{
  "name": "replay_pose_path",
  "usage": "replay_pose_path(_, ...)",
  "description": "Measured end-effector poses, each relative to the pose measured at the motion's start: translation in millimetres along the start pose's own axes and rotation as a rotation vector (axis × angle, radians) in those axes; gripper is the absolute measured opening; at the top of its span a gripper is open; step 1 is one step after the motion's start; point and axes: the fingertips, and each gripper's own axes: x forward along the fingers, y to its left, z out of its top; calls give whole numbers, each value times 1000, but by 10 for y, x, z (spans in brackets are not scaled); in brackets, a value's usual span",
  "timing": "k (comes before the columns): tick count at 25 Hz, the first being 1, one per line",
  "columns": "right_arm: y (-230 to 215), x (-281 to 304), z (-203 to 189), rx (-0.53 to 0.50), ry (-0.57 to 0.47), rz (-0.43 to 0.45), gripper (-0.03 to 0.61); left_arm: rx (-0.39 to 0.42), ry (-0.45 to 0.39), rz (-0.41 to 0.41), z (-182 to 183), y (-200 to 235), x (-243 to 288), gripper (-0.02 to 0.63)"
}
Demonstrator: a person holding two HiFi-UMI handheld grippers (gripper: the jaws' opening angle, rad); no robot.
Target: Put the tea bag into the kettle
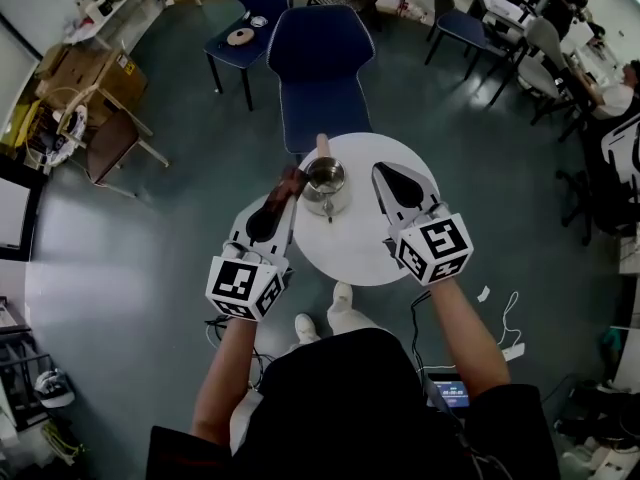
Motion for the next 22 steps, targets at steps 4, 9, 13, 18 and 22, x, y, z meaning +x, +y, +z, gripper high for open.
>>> replay_pose_path(4,-284,174,-115,22,19,0,18,-3,23,12,-81,89,346,32)
replay_pose_path(9,-547,277,-296,35,48,9,18,18,65,11,-259,101,705,32)
replay_pose_path(13,-671,353,-430,48,66,19,18,40,118,28,-455,185,916,32)
replay_pose_path(18,-772,462,-604,64,93,35,18,76,185,33,-671,273,1145,32)
replay_pose_path(22,-802,537,-709,54,102,64,18,161,280,33,-876,356,1362,32)
